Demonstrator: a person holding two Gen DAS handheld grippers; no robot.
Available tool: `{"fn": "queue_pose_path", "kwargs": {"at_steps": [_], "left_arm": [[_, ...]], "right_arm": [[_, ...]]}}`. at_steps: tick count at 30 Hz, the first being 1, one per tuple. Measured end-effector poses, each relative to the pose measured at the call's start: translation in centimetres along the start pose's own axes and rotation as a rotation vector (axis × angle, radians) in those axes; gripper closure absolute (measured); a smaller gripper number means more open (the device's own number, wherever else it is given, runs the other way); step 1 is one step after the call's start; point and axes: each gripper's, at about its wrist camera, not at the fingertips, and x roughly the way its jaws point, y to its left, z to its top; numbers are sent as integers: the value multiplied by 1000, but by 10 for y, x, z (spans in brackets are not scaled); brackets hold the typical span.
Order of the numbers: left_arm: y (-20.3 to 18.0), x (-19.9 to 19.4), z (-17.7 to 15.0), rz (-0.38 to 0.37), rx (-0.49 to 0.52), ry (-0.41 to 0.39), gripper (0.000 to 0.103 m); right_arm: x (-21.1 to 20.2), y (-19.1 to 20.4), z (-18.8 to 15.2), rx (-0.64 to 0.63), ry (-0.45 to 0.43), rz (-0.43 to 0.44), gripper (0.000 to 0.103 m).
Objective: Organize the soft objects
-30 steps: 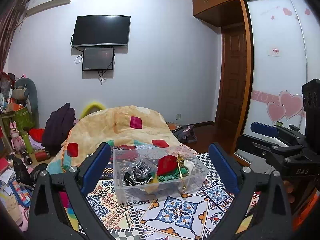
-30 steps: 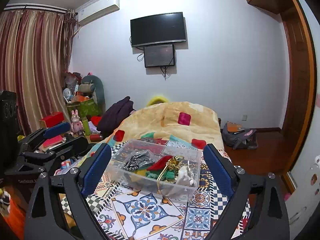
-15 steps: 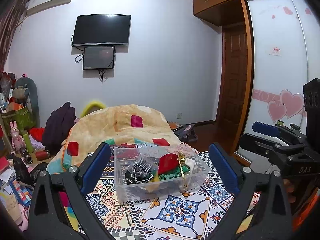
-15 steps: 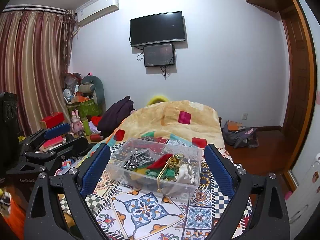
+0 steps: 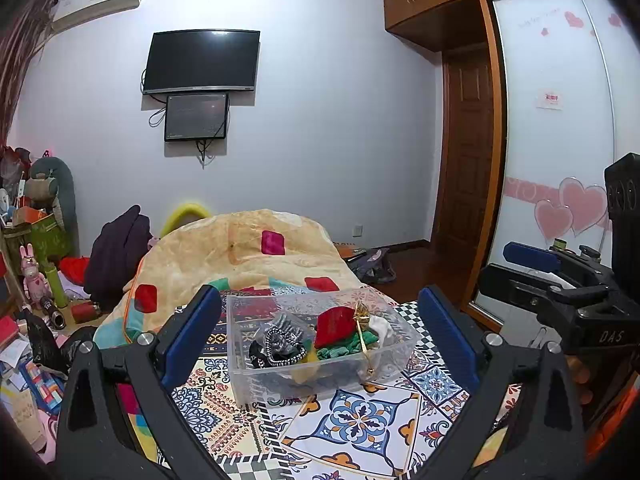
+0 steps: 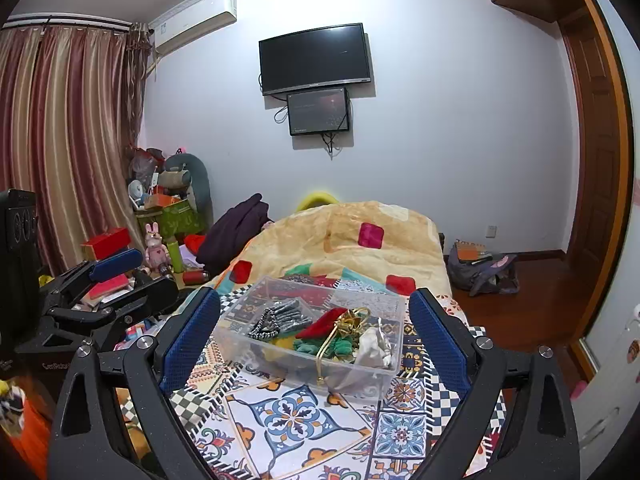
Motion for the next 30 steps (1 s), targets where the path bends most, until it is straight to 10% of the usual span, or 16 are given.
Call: {"fn": "queue_pose_path", "kwargs": {"at_steps": [30], "left_arm": [[-2, -2, -3, -12, -2, 6, 1]], "right_arm": [[-4, 3, 2, 13, 4, 5, 0]]}}
